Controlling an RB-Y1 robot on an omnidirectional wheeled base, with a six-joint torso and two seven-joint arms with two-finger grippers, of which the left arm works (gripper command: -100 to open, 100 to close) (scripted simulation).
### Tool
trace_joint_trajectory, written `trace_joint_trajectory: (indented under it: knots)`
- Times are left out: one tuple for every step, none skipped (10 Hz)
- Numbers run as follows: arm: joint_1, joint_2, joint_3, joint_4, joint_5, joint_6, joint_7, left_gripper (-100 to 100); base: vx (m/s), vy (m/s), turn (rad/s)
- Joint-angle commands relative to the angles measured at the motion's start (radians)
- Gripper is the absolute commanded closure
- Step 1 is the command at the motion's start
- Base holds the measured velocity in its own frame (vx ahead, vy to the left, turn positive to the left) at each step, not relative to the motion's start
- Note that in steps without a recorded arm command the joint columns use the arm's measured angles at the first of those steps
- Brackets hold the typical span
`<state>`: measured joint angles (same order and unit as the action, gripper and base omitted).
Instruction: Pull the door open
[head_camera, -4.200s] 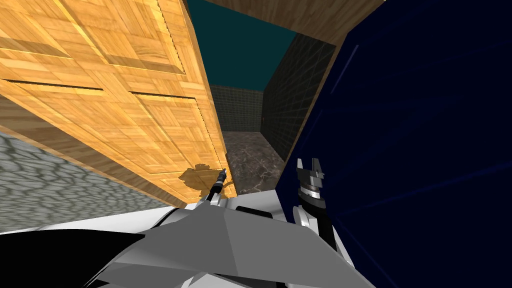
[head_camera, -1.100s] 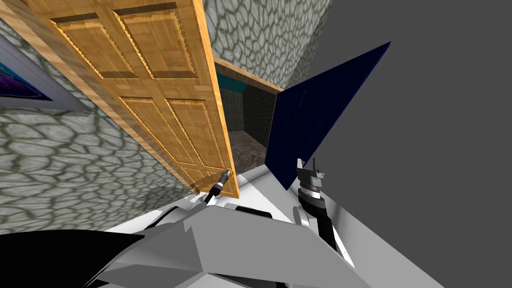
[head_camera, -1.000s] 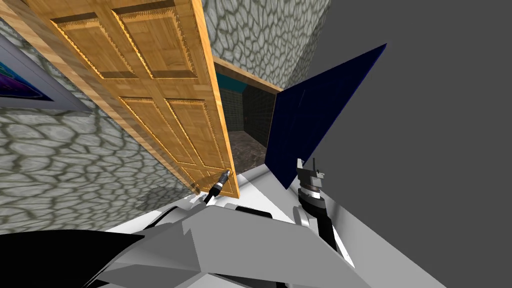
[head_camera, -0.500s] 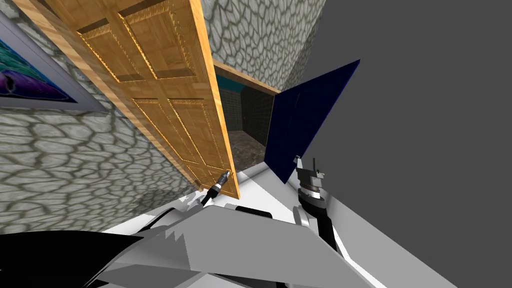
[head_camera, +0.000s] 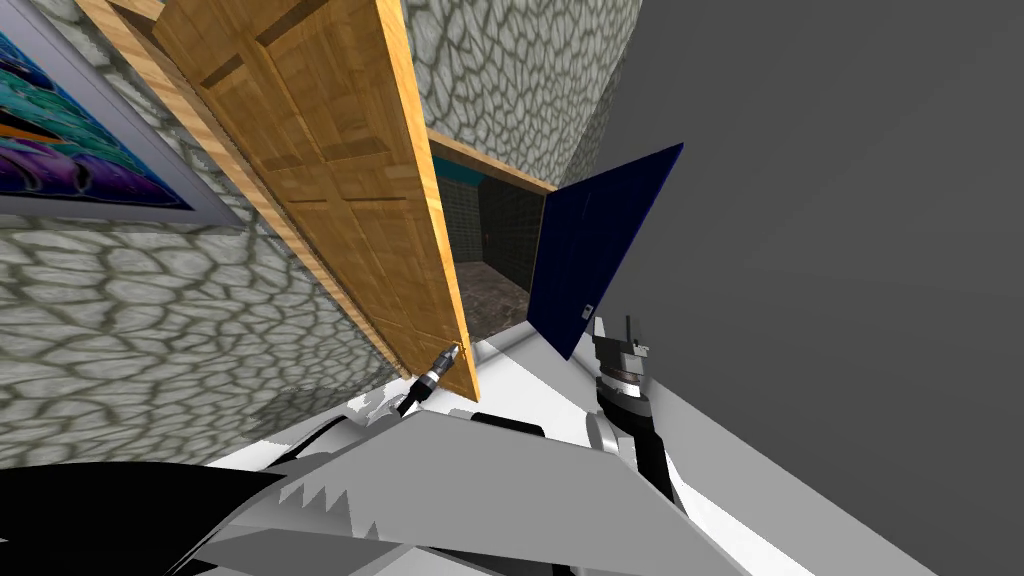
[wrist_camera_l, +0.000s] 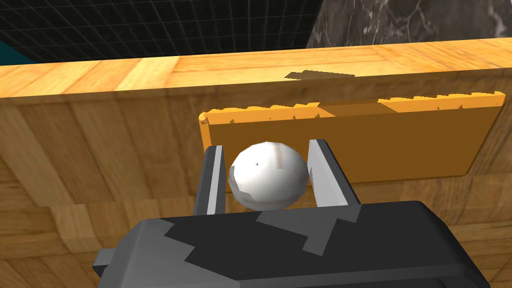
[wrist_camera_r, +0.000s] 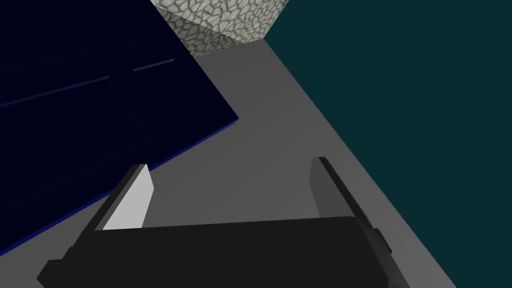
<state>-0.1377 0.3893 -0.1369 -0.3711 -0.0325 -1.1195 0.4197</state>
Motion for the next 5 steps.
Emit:
trace_joint_trajectory:
  knots:
    - [0.025,0.012,-0.004,-0.033,-0.003,-0.003,0.009,100,-0.124,0.060,-0.077]
    - [0.047,0.031,-0.016,-0.031,-0.010,-0.042,0.026,100,-0.161,0.053,-0.129]
    - [0.047,0.031,-0.016,-0.031,-0.010,-0.042,0.026,100,-0.152,0.068,-0.064]
    - [0.047,0.031,-0.016,-0.031,-0.010,-0.042,0.026,100,-0.072,0.036,0.008]
    - [0.062,0.045,-0.024,-0.029,-0.015,-0.070,0.037,100,-0.075,0.045,-0.081]
